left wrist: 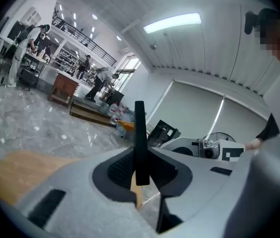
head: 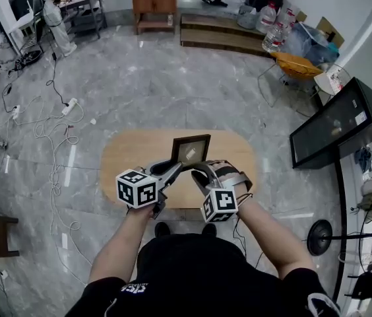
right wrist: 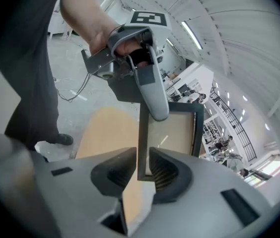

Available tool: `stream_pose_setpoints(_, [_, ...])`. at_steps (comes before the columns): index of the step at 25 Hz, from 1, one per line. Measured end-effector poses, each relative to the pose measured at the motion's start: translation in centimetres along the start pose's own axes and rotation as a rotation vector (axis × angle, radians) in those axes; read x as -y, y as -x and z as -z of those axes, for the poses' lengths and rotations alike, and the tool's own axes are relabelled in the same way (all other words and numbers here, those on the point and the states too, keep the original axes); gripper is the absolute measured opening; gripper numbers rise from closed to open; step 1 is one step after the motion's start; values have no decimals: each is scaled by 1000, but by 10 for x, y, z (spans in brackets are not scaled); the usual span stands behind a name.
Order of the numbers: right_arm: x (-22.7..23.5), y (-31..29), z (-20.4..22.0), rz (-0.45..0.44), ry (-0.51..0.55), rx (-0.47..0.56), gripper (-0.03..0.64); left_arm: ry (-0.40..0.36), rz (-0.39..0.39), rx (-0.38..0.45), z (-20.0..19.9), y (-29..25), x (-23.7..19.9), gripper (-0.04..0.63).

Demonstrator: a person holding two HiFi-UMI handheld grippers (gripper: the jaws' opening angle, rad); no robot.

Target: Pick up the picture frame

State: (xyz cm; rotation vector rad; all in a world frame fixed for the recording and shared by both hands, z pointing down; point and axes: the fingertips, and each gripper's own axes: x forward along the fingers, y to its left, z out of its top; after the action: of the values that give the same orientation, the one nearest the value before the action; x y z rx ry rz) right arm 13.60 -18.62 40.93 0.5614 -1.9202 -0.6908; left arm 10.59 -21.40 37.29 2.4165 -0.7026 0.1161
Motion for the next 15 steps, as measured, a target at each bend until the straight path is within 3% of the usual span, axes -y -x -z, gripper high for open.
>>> stream_pose_setpoints(5, [17,44,59,38,-97,34,72,-53,-90,36,-12,-19,25,72])
stream_pose_setpoints(15, [61,118,179,155,-458,59,31,-156,-310,109,-39,-22,48,72])
